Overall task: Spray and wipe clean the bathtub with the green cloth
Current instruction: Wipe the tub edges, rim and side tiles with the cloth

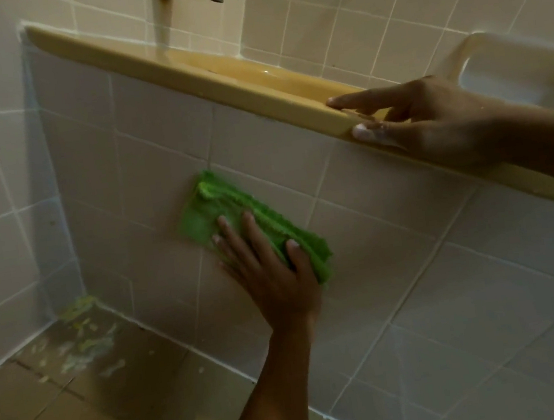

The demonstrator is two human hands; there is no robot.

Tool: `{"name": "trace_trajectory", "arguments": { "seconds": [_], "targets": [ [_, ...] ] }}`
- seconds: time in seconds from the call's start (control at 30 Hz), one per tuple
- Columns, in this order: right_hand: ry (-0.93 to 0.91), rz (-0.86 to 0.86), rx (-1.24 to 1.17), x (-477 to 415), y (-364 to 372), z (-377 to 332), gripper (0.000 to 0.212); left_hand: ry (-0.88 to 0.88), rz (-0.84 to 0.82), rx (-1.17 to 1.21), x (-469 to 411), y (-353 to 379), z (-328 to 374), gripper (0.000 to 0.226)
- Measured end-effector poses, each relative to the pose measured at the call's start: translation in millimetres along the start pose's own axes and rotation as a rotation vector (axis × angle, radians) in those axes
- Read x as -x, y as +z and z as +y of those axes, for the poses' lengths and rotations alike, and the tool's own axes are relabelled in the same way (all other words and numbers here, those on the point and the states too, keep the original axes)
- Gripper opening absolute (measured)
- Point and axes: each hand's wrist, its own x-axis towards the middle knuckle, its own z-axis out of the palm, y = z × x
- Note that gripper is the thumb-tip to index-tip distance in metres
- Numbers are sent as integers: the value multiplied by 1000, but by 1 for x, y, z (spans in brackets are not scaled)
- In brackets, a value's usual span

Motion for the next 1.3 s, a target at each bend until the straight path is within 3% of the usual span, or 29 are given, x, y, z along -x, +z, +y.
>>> {"name": "trace_trajectory", "arguments": {
  "seconds": [0.1, 0.23, 0.43, 0.53, 0.63, 0.73, 0.8, 0.9, 1.1, 1.3],
  "targets": [
    [81, 33, 11, -13, -19, -7, 56, -131, -8, 23, 22, 2, -30, 68],
    [18, 14, 50, -21, -16, -5, 67, -293, -47, 13, 48, 5, -72, 70],
    [-13, 24, 51, -34, -11, -5, 68, -669, 54, 89, 61, 5, -109, 76],
    [-30, 36, 68, -39, -10, 0, 68, -803, 79, 132, 75, 16, -147, 65],
    [-54, 42, 100, -45, -8, 1, 70, -936, 73, 166, 65, 9, -147, 80],
    [-76, 42, 94, -53, -5, 0, 74, -1055, 162, 299, 50, 6, -139, 60],
    [-79, 43, 92, -62, -5, -2, 69, -1043, 127, 221, 40, 9, -143, 62],
    [-83, 44, 90, -72, -4, -5, 62, -989, 232, 276, 24, 7, -130, 70],
    [-62, 43, 99, -86, -1, -14, 71, -799, 181, 282, -17, 2, -83, 84],
    [-75, 23, 100, -94, -4, -18, 62, -277, 105, 280, -70, -14, -31, 87]
  ]
}}
